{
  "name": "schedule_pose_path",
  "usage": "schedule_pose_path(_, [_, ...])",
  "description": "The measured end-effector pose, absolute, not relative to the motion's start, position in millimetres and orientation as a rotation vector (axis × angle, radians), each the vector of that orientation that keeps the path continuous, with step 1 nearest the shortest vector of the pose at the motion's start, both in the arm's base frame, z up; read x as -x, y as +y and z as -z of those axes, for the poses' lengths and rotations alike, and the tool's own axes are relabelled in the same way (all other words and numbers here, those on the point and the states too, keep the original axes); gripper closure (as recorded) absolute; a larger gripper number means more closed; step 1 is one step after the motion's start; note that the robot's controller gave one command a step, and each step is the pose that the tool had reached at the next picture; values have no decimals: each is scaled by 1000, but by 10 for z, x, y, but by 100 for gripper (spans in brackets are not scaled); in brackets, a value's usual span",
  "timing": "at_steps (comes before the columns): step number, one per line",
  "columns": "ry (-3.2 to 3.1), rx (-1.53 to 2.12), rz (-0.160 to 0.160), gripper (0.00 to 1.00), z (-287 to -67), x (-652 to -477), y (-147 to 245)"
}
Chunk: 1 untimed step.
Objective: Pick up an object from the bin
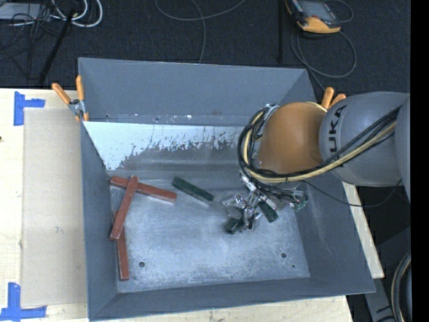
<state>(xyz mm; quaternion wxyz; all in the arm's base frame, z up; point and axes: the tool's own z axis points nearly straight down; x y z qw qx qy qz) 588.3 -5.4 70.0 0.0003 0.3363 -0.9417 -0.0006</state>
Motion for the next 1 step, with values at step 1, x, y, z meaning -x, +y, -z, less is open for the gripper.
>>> schedule_pose_path(1, [-2974,-1041,-3,100,-2278,-5859,74])
